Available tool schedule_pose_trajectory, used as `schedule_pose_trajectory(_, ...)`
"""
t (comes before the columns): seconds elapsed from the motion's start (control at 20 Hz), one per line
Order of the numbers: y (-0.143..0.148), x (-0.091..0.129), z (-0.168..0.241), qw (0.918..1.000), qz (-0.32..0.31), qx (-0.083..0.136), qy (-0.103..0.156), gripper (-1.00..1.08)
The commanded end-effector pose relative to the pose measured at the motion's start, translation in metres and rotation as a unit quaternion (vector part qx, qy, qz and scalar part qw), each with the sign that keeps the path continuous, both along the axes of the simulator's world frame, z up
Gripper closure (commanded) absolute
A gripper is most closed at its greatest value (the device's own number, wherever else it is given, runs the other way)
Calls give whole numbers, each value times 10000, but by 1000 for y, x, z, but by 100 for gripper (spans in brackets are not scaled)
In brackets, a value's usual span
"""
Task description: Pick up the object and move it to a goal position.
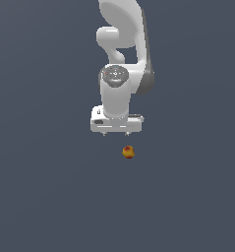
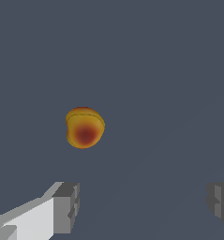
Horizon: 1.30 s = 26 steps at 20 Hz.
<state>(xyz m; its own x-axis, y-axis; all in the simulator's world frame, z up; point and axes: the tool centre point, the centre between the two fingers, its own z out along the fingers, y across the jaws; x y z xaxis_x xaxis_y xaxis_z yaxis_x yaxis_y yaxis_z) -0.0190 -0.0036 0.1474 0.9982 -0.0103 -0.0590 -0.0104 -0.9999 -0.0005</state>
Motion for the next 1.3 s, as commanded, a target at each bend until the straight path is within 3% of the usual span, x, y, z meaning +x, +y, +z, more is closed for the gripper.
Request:
schedule_pose_trajectory(0.0,0,0,0,10000,0,0,0,-92)
schedule_pose_trajectory(0.7,-8,-1,-5,9998,148,-99,114,-92)
schedule_pose_trajectory(1.25,47,22,-44,9981,591,-37,-166,-92)
